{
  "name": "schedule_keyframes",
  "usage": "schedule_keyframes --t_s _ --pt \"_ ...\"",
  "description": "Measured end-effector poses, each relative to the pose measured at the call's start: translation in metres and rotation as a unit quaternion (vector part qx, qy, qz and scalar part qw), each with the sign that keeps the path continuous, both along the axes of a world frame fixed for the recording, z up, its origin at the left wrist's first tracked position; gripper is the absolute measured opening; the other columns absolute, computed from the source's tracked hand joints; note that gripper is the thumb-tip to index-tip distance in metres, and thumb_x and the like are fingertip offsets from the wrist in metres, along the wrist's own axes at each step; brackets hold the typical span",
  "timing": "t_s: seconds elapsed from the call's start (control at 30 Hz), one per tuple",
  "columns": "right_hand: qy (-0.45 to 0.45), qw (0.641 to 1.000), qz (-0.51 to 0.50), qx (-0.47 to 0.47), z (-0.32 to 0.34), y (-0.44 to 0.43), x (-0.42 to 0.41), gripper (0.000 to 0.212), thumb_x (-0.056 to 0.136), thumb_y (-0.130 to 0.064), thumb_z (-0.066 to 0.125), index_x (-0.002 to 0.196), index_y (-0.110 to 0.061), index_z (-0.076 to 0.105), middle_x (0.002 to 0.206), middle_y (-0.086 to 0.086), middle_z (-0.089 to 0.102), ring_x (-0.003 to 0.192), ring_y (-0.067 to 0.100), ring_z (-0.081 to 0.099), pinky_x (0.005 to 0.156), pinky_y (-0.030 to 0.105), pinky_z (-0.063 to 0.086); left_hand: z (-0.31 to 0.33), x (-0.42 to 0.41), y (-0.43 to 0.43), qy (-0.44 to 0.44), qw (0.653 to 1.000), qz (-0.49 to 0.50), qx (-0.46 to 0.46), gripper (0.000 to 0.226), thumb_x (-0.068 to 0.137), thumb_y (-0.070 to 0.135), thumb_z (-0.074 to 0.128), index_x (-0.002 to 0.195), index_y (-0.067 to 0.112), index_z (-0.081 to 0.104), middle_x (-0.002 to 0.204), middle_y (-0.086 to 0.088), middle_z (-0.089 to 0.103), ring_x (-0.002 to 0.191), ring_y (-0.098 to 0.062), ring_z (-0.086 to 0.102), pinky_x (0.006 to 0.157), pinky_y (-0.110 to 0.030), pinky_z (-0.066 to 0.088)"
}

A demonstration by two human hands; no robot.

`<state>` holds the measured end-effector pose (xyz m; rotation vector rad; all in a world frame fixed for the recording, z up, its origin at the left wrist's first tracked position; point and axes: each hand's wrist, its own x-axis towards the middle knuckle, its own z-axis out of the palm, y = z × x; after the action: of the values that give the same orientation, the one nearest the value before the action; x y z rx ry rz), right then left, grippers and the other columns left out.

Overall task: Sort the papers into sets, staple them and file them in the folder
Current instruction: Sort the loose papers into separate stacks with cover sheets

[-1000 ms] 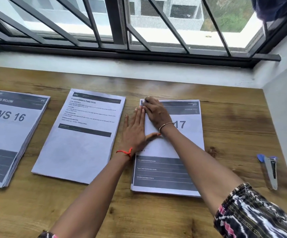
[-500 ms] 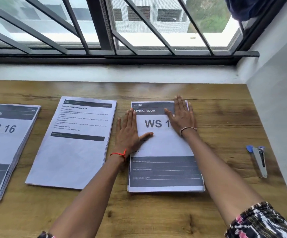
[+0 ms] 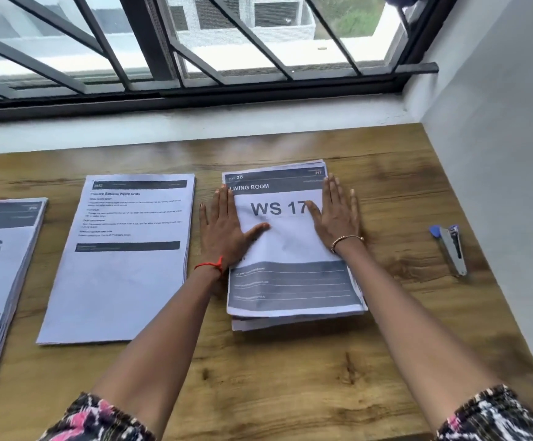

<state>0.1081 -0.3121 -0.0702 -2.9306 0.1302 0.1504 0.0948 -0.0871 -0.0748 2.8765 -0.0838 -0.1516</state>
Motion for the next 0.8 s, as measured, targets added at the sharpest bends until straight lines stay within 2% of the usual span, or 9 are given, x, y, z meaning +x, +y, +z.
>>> schedule_keyframes --t_s 0.23,0.33,0.43,0.53,0.67,0.8 --pt "0.035 0.999 0.012 -0.011 0.007 -0.009 -0.017 0.066 0.097 -0.051 0.019 0.148 -0.017 -0.005 0.157 -0.004 -0.009 0.144 0.009 -0.006 0.116 0.037 -0.009 0.003 0.0 0.001 0.017 1.0 -0.007 -0.011 0.11 0.071 0.082 0.022 0.149 0.009 -0.003 0.158 -0.005 -0.006 0.145 -0.017 -0.007 0.115 -0.044 -0.009" --pt "0.035 0.999 0.026 0.022 0.015 -0.012 -0.014 0.061 0.099 -0.045 0.024 0.149 -0.019 -0.001 0.157 -0.002 -0.005 0.145 0.011 -0.002 0.117 0.036 -0.003 0.004 0.002 0.001 0.031 0.999 -0.01 -0.018 0.114 0.067 0.084 0.02 0.149 0.008 -0.004 0.158 -0.004 -0.008 0.145 -0.017 -0.008 0.115 -0.045 -0.01" --pt "-0.008 0.997 0.031 0.07 0.015 -0.01 -0.017 0.054 0.1 -0.032 0.031 0.148 -0.016 0.012 0.157 0.002 0.003 0.145 0.015 0.008 0.117 0.033 0.005 0.005 0.002 0.002 0.025 0.999 -0.013 -0.022 0.121 0.059 0.088 0.009 0.148 0.007 -0.005 0.158 -0.005 -0.008 0.145 -0.017 -0.008 0.114 -0.044 -0.011" --pt "-0.011 0.998 0.032 0.059 0.009 -0.007 -0.017 0.05 0.102 -0.025 0.028 0.148 -0.013 0.014 0.157 0.002 0.005 0.145 0.015 0.006 0.116 0.031 0.003 0.006 0.0 0.002 0.013 0.999 -0.012 -0.029 0.123 0.058 0.088 0.008 0.148 0.007 -0.005 0.158 -0.006 -0.007 0.145 -0.018 -0.007 0.114 -0.043 -0.011" --pt "-0.026 0.998 0.021 0.06 0.005 -0.006 -0.016 0.049 0.102 -0.024 0.028 0.148 -0.013 0.016 0.157 0.002 0.009 0.145 0.016 0.007 0.116 0.031 0.003 0.004 -0.001 0.0 0.007 0.999 0.005 -0.044 0.121 0.061 0.088 0.016 0.148 0.007 -0.005 0.158 -0.006 -0.005 0.145 -0.018 -0.004 0.115 -0.04 -0.009" --pt "-0.037 0.997 0.015 0.067 0.004 -0.004 -0.014 0.048 0.101 -0.023 0.028 0.147 -0.012 0.018 0.156 0.002 0.013 0.145 0.016 0.011 0.115 0.029 0.003 0.005 -0.001 -0.001 0.007 0.999 0.016 -0.05 0.114 0.071 0.083 0.033 0.149 0.009 -0.004 0.158 -0.006 -0.005 0.145 -0.017 -0.004 0.115 -0.039 -0.009"
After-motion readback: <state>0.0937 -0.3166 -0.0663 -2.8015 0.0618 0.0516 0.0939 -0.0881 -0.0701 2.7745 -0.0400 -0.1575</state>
